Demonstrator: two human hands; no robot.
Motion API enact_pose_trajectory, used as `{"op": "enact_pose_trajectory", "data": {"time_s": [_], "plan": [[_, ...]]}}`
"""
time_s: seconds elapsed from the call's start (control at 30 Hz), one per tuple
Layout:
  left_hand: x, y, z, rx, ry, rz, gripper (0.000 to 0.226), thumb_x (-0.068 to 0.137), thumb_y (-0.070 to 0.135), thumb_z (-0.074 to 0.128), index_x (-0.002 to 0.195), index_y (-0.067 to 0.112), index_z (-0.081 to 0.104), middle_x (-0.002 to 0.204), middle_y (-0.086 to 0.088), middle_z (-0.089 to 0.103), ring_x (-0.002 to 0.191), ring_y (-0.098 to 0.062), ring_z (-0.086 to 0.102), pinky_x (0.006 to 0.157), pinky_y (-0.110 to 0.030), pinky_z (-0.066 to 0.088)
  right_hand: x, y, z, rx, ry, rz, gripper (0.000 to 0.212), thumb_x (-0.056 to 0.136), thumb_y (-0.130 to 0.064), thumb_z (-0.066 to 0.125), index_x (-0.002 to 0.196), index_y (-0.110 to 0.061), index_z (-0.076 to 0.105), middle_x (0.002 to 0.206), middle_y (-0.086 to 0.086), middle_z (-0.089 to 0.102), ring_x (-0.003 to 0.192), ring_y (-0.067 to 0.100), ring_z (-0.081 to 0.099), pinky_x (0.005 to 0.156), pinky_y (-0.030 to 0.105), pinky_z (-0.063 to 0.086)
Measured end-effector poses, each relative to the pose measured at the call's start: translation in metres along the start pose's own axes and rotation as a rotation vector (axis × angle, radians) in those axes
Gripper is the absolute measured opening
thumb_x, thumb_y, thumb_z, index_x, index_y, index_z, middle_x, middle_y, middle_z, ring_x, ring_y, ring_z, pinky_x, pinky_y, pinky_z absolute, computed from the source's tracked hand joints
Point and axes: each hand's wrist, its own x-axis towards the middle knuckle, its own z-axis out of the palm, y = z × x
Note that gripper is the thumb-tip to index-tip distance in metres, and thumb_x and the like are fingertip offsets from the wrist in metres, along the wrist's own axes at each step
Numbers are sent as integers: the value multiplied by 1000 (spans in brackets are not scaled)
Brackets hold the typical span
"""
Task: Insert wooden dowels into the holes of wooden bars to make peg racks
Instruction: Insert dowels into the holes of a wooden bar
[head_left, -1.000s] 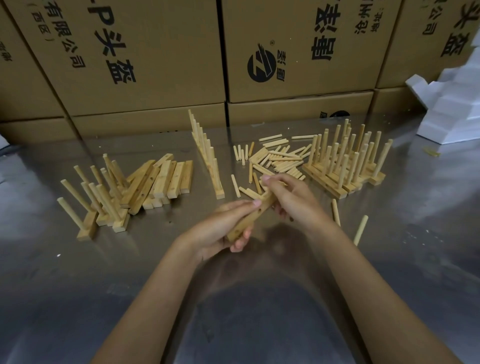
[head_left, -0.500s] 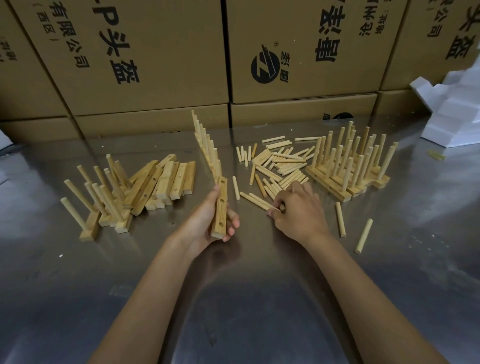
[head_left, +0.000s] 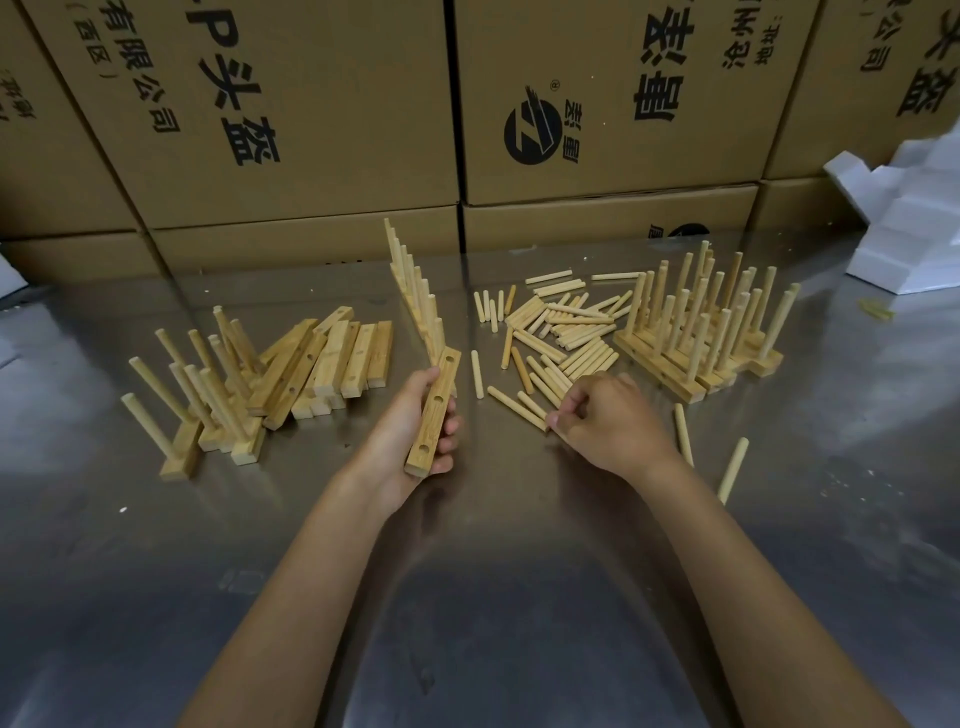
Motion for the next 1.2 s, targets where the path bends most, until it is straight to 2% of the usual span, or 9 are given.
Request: {"op": "enact_pose_trajectory", "data": {"time_s": [0.2, 0.37, 0.5, 0.6, 0.67, 0.73, 0.9, 1.07, 1.2], "plan": [[-2, 2, 1, 24, -27, 4, 41, 101, 50, 42, 80, 15, 50, 61, 2, 44, 49, -11, 36, 36, -20, 29, -2, -3, 2, -147, -69, -24, 15, 87, -38, 72, 80, -29, 62, 90, -9, 47, 105, 13, 39, 84, 31, 36], [-3, 2, 0, 18, -23, 12, 41, 100, 50, 45, 82, 14, 53, 61, 2, 45, 47, -10, 36, 36, -20, 31, -3, -6, -4, -180, -65, -8, 9, 90, -22, 61, 85, -23, 68, 97, -3, 53, 108, 18, 44, 88, 34, 40], [-3, 2, -1, -2, -39, 37, 40, 102, 45, 46, 99, 12, 69, 61, 1, 47, 47, -9, 39, 39, -20, 35, -7, -20, -14, 349, -161, -16, 14, 94, -12, 58, 89, -24, 57, 81, -5, 62, 77, 11, 53, 64, 26, 40], [-4, 3, -1, -34, -68, 58, 33, 101, 40, 48, 97, 15, 70, 63, 0, 53, 47, -9, 44, 40, -20, 37, -17, -35, -9, 488, -303, -157, 25, 96, -6, 53, 106, -28, 59, 78, -4, 67, 71, 3, 55, 63, 21, 42], [-5, 3, -3, -66, -87, 70, 27, 100, 38, 52, 94, 15, 65, 64, -1, 52, 48, -10, 43, 37, -20, 35, -20, -39, -1, 387, -258, -220, 31, 96, -10, 53, 118, -30, 62, 79, -3, 63, 70, 4, 55, 64, 26, 45], [-5, 4, -5, -84, -91, 91, 22, 98, 36, 56, 97, 16, 66, 66, -2, 52, 49, -10, 46, 36, -19, 35, -19, -40, 3, 311, -124, -234, 34, 95, -14, 51, 121, -31, 65, 72, -12, 58, 59, 0, 52, 54, 18, 41], [-6, 4, -6, -74, -137, 146, 29, 94, 32, 61, 120, 29, 72, 69, 2, 52, 57, -9, 49, 37, -20, 36, -16, -35, 1, 327, 117, -241, 16, 95, -25, 59, 101, -31, 72, 55, -27, 54, 51, -1, 51, 45, 12, 31], [-7, 5, -4, 32, -157, 160, 27, 94, 32, 59, 116, 41, 73, 68, 6, 52, 57, -7, 49, 39, -20, 34, -14, -32, 2, 232, 159, -244, 10, 94, -40, 61, 94, -38, 71, 59, -9, 59, 52, 9, 52, 52, 28, 40], [-8, 6, -7, 113, -162, 176, 27, 95, 35, 59, 116, 47, 71, 66, 10, 56, 57, -5, 50, 42, -20, 36, -16, -34, -2, 183, 153, -260, 18, 94, -39, 59, 108, -41, 70, 82, -10, 73, 76, 14, 69, 69, 36, 56]]}}
